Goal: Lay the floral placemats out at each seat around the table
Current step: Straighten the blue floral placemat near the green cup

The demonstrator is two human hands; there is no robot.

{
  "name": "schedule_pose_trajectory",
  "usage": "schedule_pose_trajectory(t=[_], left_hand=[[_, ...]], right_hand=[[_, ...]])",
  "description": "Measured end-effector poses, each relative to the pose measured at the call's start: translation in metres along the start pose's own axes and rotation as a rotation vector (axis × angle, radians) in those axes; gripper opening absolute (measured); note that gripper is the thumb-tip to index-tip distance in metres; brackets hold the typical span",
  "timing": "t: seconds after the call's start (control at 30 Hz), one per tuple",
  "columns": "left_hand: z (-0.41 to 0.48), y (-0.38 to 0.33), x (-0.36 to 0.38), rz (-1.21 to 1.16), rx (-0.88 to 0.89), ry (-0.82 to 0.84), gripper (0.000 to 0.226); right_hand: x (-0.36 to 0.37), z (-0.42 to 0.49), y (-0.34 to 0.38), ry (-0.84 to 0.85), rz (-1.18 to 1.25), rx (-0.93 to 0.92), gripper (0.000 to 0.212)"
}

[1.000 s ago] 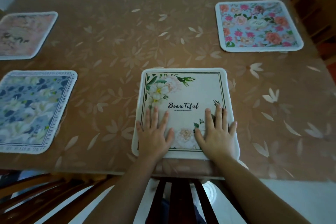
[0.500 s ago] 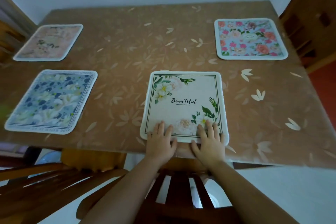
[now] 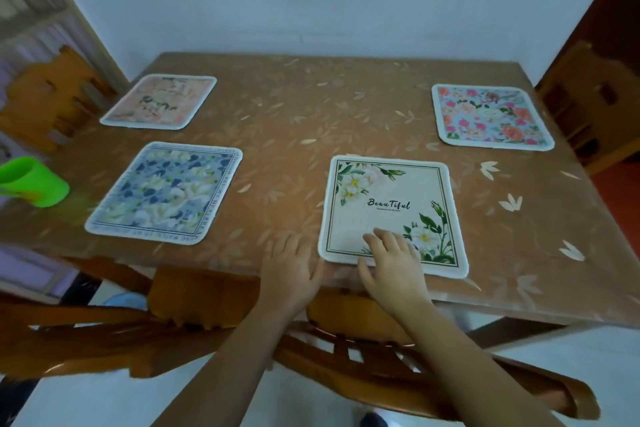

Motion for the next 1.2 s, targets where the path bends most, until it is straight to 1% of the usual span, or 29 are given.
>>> schedule_pose_trajectory(t=[0.13,0.3,0.4,0.5,0.63,0.8,1.0,1.07,1.2], left_hand=[[-0.021,0.037,-0.035,-0.026,-0.018,-0.047,0.042],[-0.043,0.082,-0.081,-0.114,-0.037,-0.106,0.041],[-0.055,0.111,-0.104,-0.137,-0.040,-0.156,0.039],[-0.062,0.140,-0.120,-0.167,-0.078,-0.201,0.037],[-0.059,0.167,-0.124,-0.170,-0.101,-0.195,0.038],[-0.030,0.195,-0.118,-0.136,-0.107,-0.193,0.037],[0.019,0.238,-0.107,-0.013,-0.114,-0.092,0.039],[0.032,0.256,-0.103,0.001,-0.128,-0.071,0.041],[0.048,0.287,-0.097,0.008,-0.141,-0.035,0.043]], right_hand=[[-0.007,-0.004,0.064,-0.077,-0.005,-0.057,0.033],[-0.002,-0.009,0.139,-0.120,-0.014,-0.083,0.037],[0.004,-0.009,0.175,-0.134,-0.001,-0.082,0.036],[0.011,-0.003,0.203,-0.148,0.022,-0.093,0.034],[0.025,0.013,0.227,-0.096,0.016,-0.112,0.038],[0.050,0.052,0.240,-0.028,0.004,-0.138,0.040],[0.074,0.104,0.246,0.003,0.030,-0.129,0.039],[0.084,0.124,0.251,0.030,0.034,-0.138,0.040],[0.102,0.149,0.266,0.031,0.048,-0.148,0.039]])
Point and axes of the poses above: each hand's wrist, its own z-axis towards the middle knuckle, its own x-axis out of the palm, y = z × x, the point moved 5 cm from there along z, towards the middle knuckle, and after that the axes turned 6 degrees about -x, right-handed, at the moved point
